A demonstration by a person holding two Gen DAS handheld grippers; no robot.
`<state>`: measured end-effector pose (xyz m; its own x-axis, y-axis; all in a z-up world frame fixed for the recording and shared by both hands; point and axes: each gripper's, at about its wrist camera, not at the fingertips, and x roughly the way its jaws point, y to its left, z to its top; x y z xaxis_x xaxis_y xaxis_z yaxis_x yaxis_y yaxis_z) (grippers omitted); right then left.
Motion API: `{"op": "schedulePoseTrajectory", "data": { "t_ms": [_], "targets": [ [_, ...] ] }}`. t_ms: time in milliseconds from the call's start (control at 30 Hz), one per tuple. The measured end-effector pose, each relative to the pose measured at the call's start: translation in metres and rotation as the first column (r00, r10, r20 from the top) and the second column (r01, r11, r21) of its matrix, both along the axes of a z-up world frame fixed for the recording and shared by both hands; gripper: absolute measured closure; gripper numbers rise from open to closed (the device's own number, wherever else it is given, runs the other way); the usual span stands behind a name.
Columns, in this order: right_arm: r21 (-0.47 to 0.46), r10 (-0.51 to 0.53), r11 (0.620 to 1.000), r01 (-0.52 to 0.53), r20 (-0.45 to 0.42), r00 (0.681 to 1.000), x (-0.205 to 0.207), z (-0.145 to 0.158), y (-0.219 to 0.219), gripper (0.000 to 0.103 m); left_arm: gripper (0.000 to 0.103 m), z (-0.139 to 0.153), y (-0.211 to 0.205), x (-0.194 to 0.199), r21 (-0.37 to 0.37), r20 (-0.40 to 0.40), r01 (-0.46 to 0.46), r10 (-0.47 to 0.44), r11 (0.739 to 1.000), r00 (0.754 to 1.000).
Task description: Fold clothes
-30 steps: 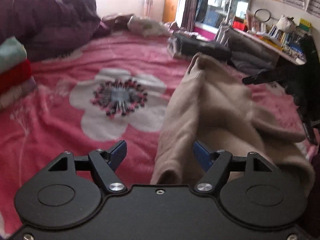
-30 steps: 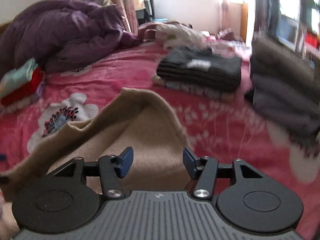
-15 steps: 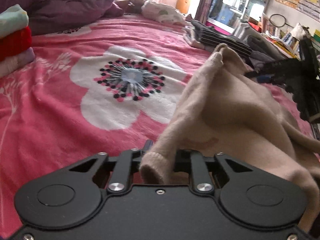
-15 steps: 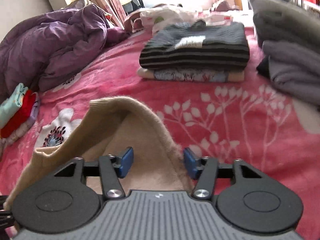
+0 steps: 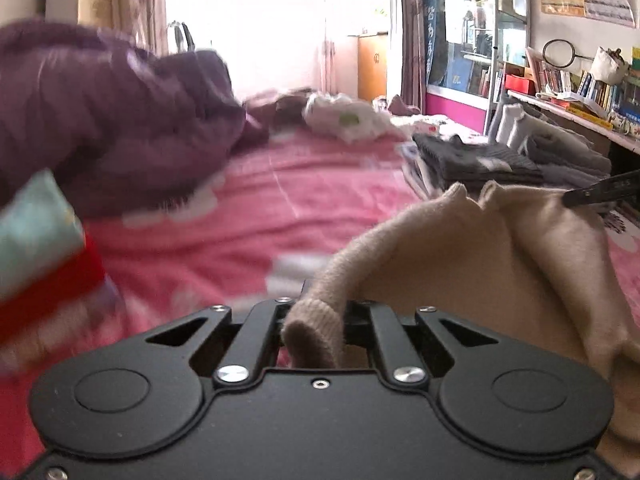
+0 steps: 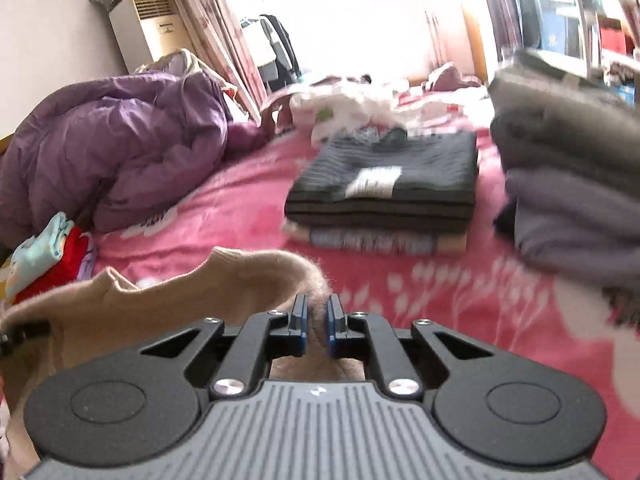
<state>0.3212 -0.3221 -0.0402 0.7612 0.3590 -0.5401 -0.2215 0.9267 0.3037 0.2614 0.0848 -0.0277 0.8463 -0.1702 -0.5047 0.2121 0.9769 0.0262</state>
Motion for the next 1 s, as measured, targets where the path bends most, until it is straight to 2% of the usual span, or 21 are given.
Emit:
{"op": "schedulePoseTrajectory", "data": {
  "t_ms": [167,267,400,433,467,500,533,567,600,700,833,1000],
  "targets": [
    [-0.047,-0.007,0.999,0.008,0.021,1.0,0.028,0.011,0.002,0.092,0.097,0.005,0.005,0.044,0.013,0.002,-0.019,0.019,1.0,1.0],
    [-0.073,-0.009,0.997,0.01,0.009,1.0,0.047,0.007,0.005,0.092,0.097,0.005,0.008,0.07,0.017,-0.002,-0.034,0.034,0.999,0.999],
    [-0.131,-0.024,0.991,0.019,-0.039,0.999,0.07,-0.011,0.012,0.091,0.096,-0.023,0.01,0.094,0.041,-0.076,-0.086,0.089,0.995,0.993],
    [-0.148,-0.032,0.989,0.024,-0.051,0.998,0.074,-0.016,0.015,0.09,0.09,-0.03,0.011,0.1,0.048,-0.095,-0.099,0.103,0.994,0.99],
    [-0.159,-0.041,0.987,0.031,-0.062,0.997,0.077,-0.02,0.016,0.085,0.077,-0.036,0.011,0.106,0.055,-0.113,-0.112,0.117,0.992,0.987],
    [-0.167,-0.051,0.985,0.039,-0.071,0.996,0.078,-0.024,0.018,0.08,0.073,-0.043,0.012,0.111,0.062,-0.131,-0.124,0.132,0.99,0.983],
    [-0.161,-0.063,0.986,0.05,-0.076,0.995,0.077,-0.027,0.017,0.075,0.061,-0.05,0.012,0.117,0.069,-0.149,-0.137,0.146,0.988,0.978],
    [-0.146,-0.076,0.987,0.064,-0.077,0.994,0.074,-0.028,0.015,0.064,0.049,-0.052,0.017,0.113,0.048,-0.145,-0.154,0.16,0.987,0.976],
    [-0.128,-0.087,0.989,0.077,-0.076,0.993,0.071,-0.028,0.012,0.057,0.047,-0.051,0.021,0.105,0.041,-0.136,-0.171,0.175,0.984,0.975],
    [-0.081,-0.128,0.989,0.122,-0.073,0.989,0.052,-0.027,0.0,0.056,0.047,-0.047,0.031,0.081,0.019,-0.109,-0.222,0.222,0.975,0.969],
    [0.0,-0.168,0.986,0.169,-0.071,0.983,0.014,-0.021,-0.015,0.055,0.045,-0.037,0.037,0.032,-0.051,-0.097,-0.265,0.259,0.963,0.961],
    [0.09,-0.167,0.981,0.172,-0.061,0.984,-0.053,-0.016,-0.013,0.055,0.042,-0.037,0.034,-0.036,-0.213,-0.16,-0.301,0.271,0.929,0.949]
  ]
}}
